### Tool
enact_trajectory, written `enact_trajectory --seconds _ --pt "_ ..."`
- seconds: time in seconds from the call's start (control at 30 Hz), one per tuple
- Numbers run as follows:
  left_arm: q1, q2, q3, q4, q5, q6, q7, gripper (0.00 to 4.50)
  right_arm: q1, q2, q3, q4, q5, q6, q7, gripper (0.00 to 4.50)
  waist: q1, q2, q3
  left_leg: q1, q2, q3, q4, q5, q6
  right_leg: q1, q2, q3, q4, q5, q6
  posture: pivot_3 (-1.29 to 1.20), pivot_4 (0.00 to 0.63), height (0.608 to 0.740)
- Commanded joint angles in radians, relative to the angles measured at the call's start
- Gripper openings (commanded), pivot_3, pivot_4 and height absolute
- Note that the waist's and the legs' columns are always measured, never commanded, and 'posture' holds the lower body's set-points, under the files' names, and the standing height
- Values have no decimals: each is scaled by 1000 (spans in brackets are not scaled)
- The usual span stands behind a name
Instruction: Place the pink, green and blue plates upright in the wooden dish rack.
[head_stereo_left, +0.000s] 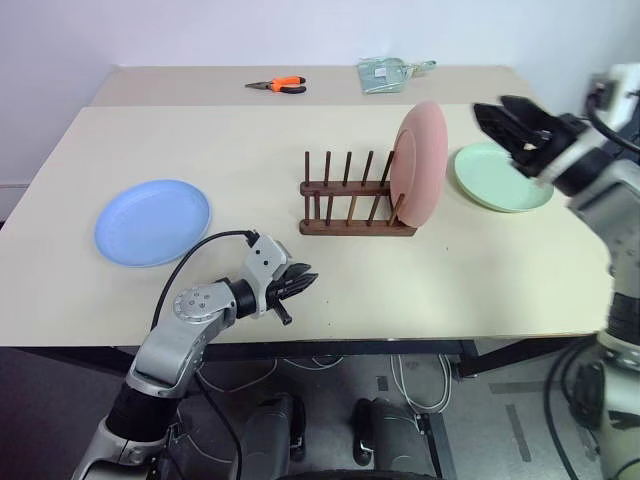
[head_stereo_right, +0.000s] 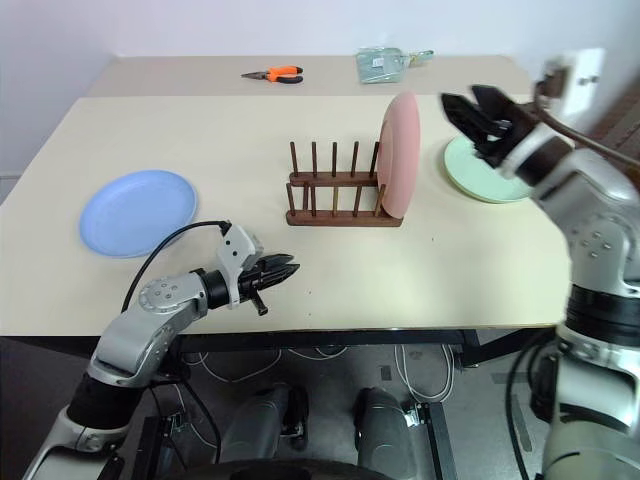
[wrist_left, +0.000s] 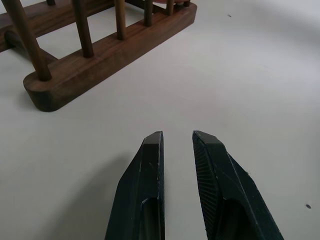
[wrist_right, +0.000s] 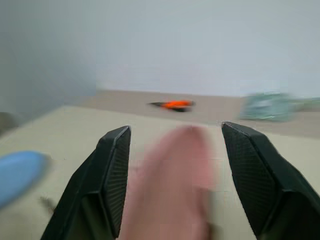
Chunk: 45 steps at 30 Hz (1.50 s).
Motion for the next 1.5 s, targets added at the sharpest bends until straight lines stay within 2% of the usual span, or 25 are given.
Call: enact_trajectory --seconds 0.03,0.13,0.27,0.43,0.53,0.67,0.77,0.87,1.0,1.13,1.17,1.23,1.33,1.37,1.5 --pt "1 0 9 -42 -13 0 5 928 88 -94 105 70 -224 -154 108 2968 -1 0 0 0 0 0 0 0 0 0 0 0 0 0 0 0 150 740" --pt "-20 -6 -11 -21 -7 -7 -2 928 71 -116 298 255 -472 -353 162 2968 -19 1 0 3 1 2 0 -1 2 0 0 2 1 0 0 0 150 740" --pt "-55 -11 -20 6 -2 -11 -7 928 -122 -59 460 669 -720 -613 132 2968 -32 2 1 2 1 3 0 1 -2 -1 2 3 2 0 0 0 150 740" --pt "-55 -9 -16 1 -6 -11 -9 928 -346 25 547 1099 -873 -801 100 2968 -31 3 1 2 1 4 -1 2 -3 -3 2 4 2 0 0 0 150 740" --pt "-42 -9 -16 -7 -3 -11 -3 928 -412 58 573 1235 -938 -849 68 2968 -24 2 1 2 1 3 -1 2 -3 -1 2 3 1 0 0 0 150 740" --pt "-30 -13 -12 -25 -3 -6 12 928 -447 85 573 1320 -980 -854 50 2968 -25 3 1 2 1 2 -1 2 -3 0 2 3 1 0 0 0 150 740" --pt "-17 -11 -9 -40 -5 0 24 928 -455 88 566 1342 -1004 -860 0 1641 -28 3 1 3 1 2 -1 2 -4 1 2 3 1 0 0 0 150 740" --pt "-8 -7 -7 -51 -8 3 28 928 -456 88 548 1347 -1006 -870 -32 128 -31 3 1 3 1 2 -1 2 -4 1 1 3 1 0 0 0 150 740" --pt "-3 -5 -9 -60 -8 8 30 928 -439 76 521 1328 -1002 -920 -57 53 -31 3 1 3 1 2 -1 2 -4 2 2 3 1 0 0 0 150 740" --pt "-3 3 -2 -66 -10 18 29 928 -409 1 475 1211 -971 -1028 -50 53 -26 4 1 3 1 2 -1 2 -4 1 1 3 1 0 0 0 150 740" --pt "2 8 2 -69 -11 19 28 928 -392 -13 432 1142 -925 -1030 -27 53 -26 4 1 3 0 2 -1 2 -4 1 1 3 1 0 0 0 150 740" --pt "13 19 8 -75 -15 20 23 928 -334 -8 291 879 -731 -922 58 53 -27 4 2 3 1 2 -1 2 -4 1 1 3 0 0 0 0 150 740" --pt "20 30 17 -68 -18 7 14 928 -245 22 111 346 -331 -551 132 53 -30 7 3 3 2 1 -1 3 -5 1 1 3 1 0 0 0 150 740" --pt "20 32 20 -64 -18 4 12 928 -226 25 78 233 -245 -454 130 53 -29 7 3 3 3 0 -1 3 -5 1 1 3 1 0 0 0 150 740" --pt "-5 23 42 -26 -33 -35 -7 928 -246 81 -25 -158 373 -65 12 53 -24 7 2 3 3 -2 -1 3 -5 1 0 2 1 0 -1 0 150 740"
